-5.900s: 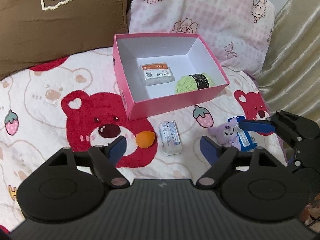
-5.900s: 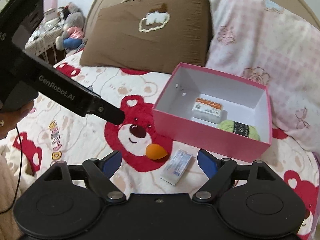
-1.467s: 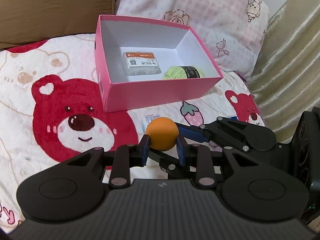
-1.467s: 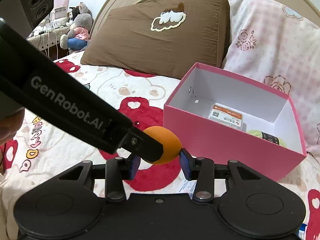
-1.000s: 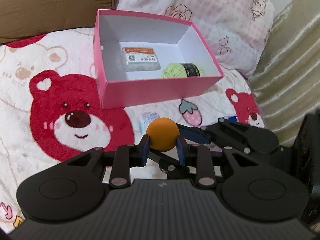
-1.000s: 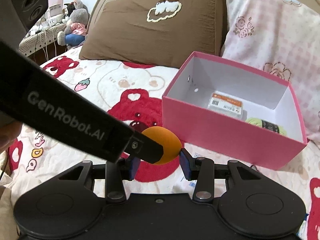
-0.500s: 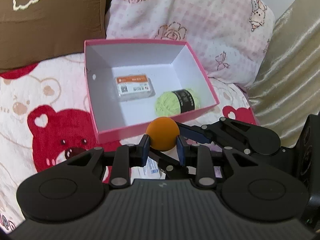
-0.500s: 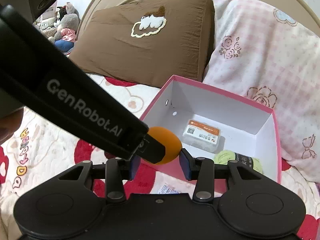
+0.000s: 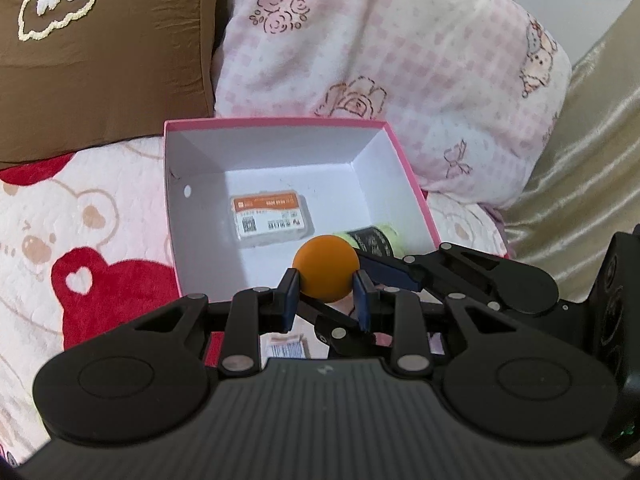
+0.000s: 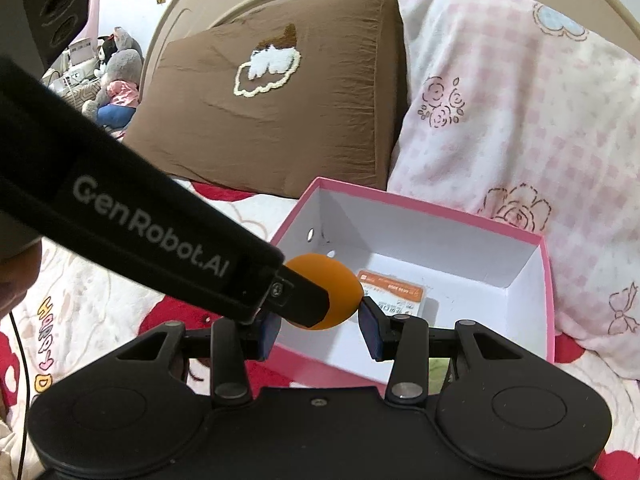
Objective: Organize objects
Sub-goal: 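Lift the orange sponge with the left tool over the pink box, then lower the sponge into the pink box and open the left tool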
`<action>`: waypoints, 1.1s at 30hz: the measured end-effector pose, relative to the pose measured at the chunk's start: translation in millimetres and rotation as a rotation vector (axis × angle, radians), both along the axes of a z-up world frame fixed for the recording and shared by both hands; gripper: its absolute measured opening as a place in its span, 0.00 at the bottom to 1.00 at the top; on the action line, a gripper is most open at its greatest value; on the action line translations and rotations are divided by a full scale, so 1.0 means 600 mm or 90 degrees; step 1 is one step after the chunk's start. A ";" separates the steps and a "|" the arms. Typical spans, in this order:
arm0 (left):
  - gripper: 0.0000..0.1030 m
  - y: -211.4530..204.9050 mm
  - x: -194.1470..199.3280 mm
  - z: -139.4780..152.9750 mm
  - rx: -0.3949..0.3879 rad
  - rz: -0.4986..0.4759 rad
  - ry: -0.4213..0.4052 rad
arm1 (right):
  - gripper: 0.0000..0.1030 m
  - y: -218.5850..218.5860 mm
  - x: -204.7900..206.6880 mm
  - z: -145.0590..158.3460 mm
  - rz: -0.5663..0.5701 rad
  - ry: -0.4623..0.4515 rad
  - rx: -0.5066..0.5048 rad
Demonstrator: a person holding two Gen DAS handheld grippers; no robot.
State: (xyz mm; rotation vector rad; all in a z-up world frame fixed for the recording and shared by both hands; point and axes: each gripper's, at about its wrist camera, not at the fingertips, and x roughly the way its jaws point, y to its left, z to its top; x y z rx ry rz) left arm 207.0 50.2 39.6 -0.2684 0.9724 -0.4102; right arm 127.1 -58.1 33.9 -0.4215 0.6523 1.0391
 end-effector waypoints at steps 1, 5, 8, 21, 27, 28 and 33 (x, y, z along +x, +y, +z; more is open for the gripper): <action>0.27 -0.002 0.007 -0.001 0.001 0.003 -0.001 | 0.46 0.003 0.007 0.000 0.000 0.003 -0.001; 0.27 -0.006 0.034 -0.008 0.005 0.011 -0.005 | 0.46 0.015 0.041 -0.002 0.006 0.027 -0.001; 0.27 -0.007 0.062 -0.017 0.001 0.012 -0.001 | 0.46 0.021 0.071 -0.006 -0.003 0.061 0.012; 0.27 -0.010 0.163 -0.075 -0.035 0.068 0.013 | 0.46 0.081 0.161 -0.052 0.029 0.044 -0.021; 0.27 -0.024 0.198 -0.111 -0.022 0.090 0.010 | 0.46 0.110 0.201 -0.079 0.048 0.030 -0.056; 0.27 -0.023 0.203 -0.119 -0.027 0.095 0.010 | 0.46 0.115 0.207 -0.083 0.050 0.034 -0.061; 0.26 -0.012 0.225 -0.148 -0.073 0.121 0.029 | 0.46 0.135 0.231 -0.107 0.043 0.026 -0.082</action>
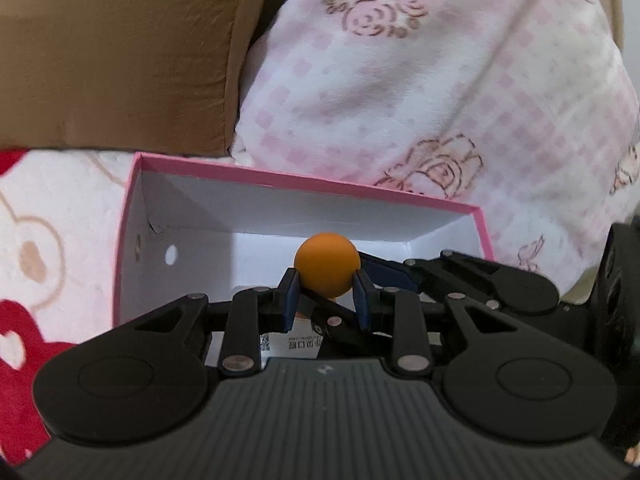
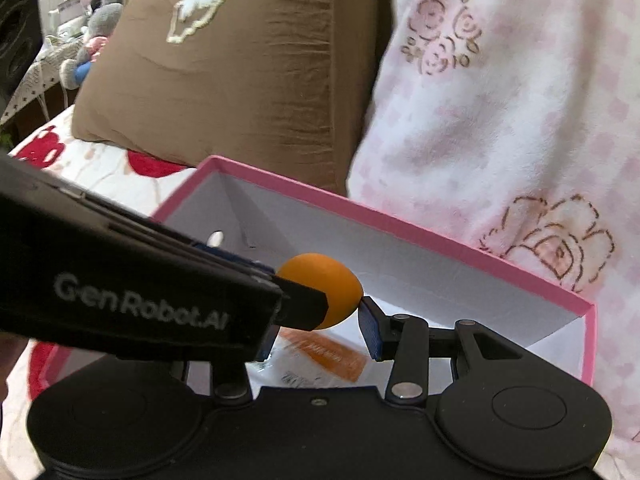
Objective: Organize objects
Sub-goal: 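Lower the sponge into the pink box and open the left tool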
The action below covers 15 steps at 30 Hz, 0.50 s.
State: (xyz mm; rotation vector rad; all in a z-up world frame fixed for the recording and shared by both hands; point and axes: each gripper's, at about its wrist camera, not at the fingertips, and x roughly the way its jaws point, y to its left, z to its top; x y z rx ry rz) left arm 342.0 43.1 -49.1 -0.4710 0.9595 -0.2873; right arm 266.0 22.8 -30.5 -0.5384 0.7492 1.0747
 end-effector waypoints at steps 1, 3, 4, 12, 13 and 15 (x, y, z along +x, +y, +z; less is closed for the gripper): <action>0.26 0.000 0.004 -0.006 -0.003 0.001 0.002 | 0.46 0.001 0.005 -0.004 -0.007 0.004 -0.001; 0.27 0.002 0.011 -0.017 -0.012 0.003 0.010 | 0.46 0.004 0.016 -0.014 -0.017 0.020 0.002; 0.27 0.004 0.014 -0.021 -0.020 0.006 0.014 | 0.46 0.008 0.021 -0.018 -0.021 0.027 0.001; 0.26 0.019 0.033 -0.052 -0.087 0.046 0.046 | 0.47 0.014 0.044 -0.032 -0.022 0.044 -0.019; 0.27 0.019 0.034 -0.056 -0.088 0.052 0.052 | 0.47 0.014 0.049 -0.035 -0.022 0.056 -0.022; 0.26 0.018 0.036 -0.059 -0.084 0.057 0.058 | 0.47 0.014 0.057 -0.042 -0.028 0.071 -0.021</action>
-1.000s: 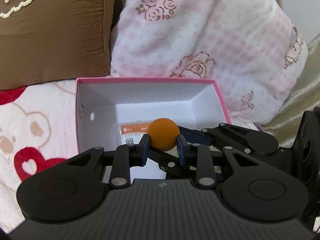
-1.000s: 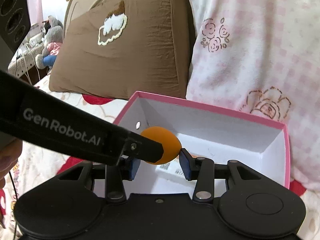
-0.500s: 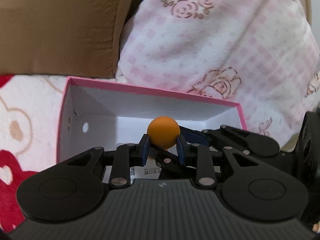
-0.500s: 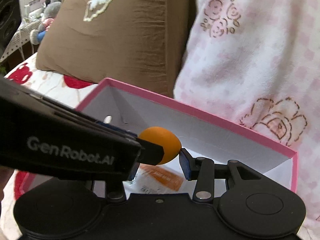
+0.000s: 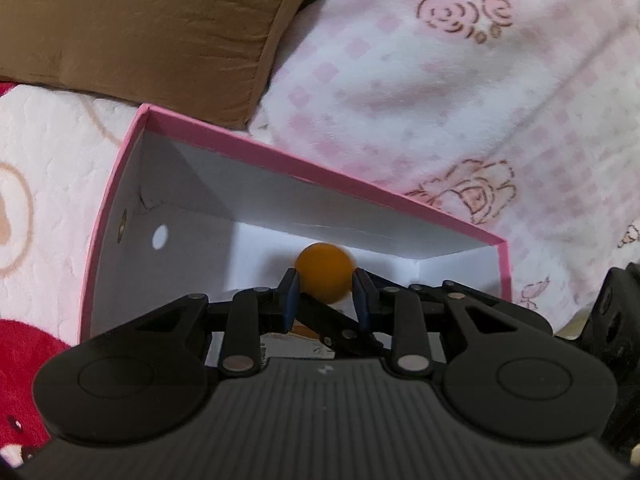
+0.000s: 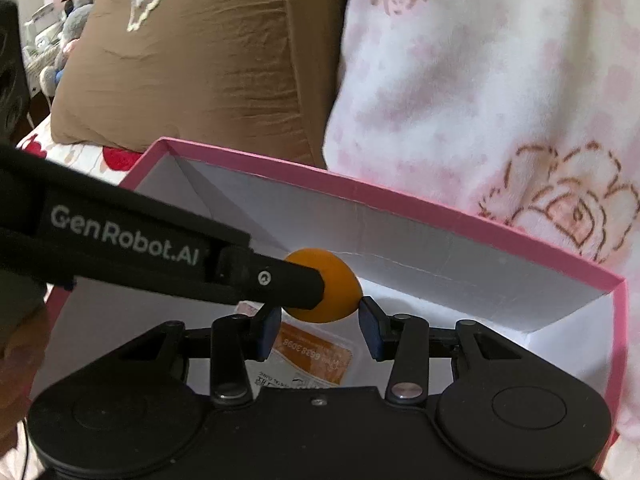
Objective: Organize objects
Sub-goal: 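Lower the sponge into the pink box and open the left tool, then withdraw the left tool from the box toward the purple plush toy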
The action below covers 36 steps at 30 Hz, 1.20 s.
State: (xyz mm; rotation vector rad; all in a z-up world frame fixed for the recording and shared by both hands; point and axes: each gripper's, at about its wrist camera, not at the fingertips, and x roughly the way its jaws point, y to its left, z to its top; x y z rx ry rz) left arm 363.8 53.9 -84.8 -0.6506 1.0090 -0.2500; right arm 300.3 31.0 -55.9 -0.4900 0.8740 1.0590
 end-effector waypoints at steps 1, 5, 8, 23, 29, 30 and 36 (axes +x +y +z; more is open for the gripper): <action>0.26 0.000 0.000 -0.001 -0.001 0.003 0.003 | 0.46 -0.001 0.002 -0.003 0.001 0.005 0.003; 0.26 0.000 0.002 -0.002 0.005 0.019 0.009 | 0.46 -0.003 0.001 -0.008 0.009 0.002 0.003; 0.28 -0.001 -0.002 0.002 0.014 0.020 0.015 | 0.46 -0.007 0.004 -0.007 0.008 0.009 0.018; 0.38 -0.011 -0.075 0.092 0.113 -0.024 0.003 | 0.47 -0.100 -0.067 0.057 0.063 -0.034 0.074; 0.40 -0.016 -0.116 0.140 0.152 -0.031 -0.024 | 0.54 -0.127 -0.086 0.087 0.070 -0.043 0.087; 0.40 -0.016 -0.126 0.150 0.159 -0.033 -0.030 | 0.54 -0.133 -0.089 0.092 0.069 -0.045 0.088; 0.40 -0.022 -0.172 0.193 0.179 -0.050 -0.037 | 0.55 -0.166 -0.132 0.126 0.075 -0.059 0.069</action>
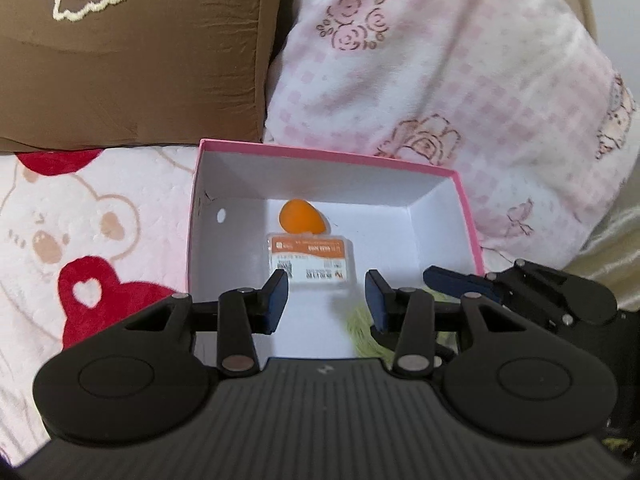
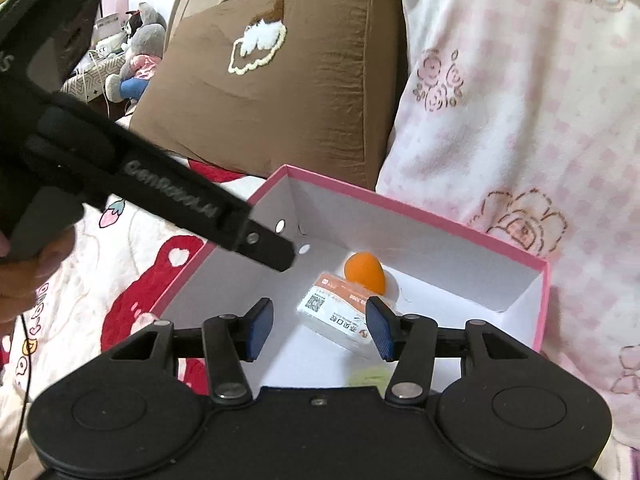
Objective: Organize objects
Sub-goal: 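Withdraw the left tool from the box toward the purple plush toy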
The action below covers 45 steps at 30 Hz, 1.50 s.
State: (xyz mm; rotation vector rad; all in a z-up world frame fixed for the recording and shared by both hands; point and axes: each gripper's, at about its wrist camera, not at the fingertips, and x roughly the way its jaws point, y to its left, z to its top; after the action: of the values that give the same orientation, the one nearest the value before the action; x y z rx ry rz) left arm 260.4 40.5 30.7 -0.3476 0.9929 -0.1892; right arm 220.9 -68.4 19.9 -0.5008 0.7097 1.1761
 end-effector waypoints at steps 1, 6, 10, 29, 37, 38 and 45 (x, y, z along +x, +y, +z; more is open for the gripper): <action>0.40 -0.001 -0.008 0.007 0.003 0.000 -0.002 | 0.57 -0.004 -0.003 0.005 -0.001 0.000 -0.001; 0.46 -0.009 -0.049 0.037 0.029 -0.004 -0.010 | 0.78 -0.020 -0.022 0.029 -0.006 -0.002 0.019; 0.48 -0.016 -0.076 0.053 0.041 -0.011 -0.009 | 0.81 -0.049 -0.039 0.039 -0.007 -0.002 0.031; 0.93 -0.043 -0.167 0.068 0.088 -0.025 -0.006 | 0.90 -0.134 -0.094 0.082 -0.030 -0.031 0.041; 0.94 -0.062 -0.208 0.058 0.098 -0.050 0.024 | 0.90 -0.200 -0.123 0.092 -0.020 -0.021 0.061; 0.94 -0.063 -0.213 0.059 0.098 -0.054 0.024 | 0.90 -0.210 -0.126 0.095 -0.019 -0.020 0.073; 0.94 -0.067 -0.241 0.073 0.113 -0.054 0.012 | 0.90 -0.256 -0.152 0.117 -0.006 -0.040 0.089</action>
State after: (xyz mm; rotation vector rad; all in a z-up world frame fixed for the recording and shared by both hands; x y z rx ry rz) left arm 115.8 0.2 74.3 -0.1456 1.0353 -0.1734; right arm 129.9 -222.2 89.9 -0.4146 0.5704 1.1870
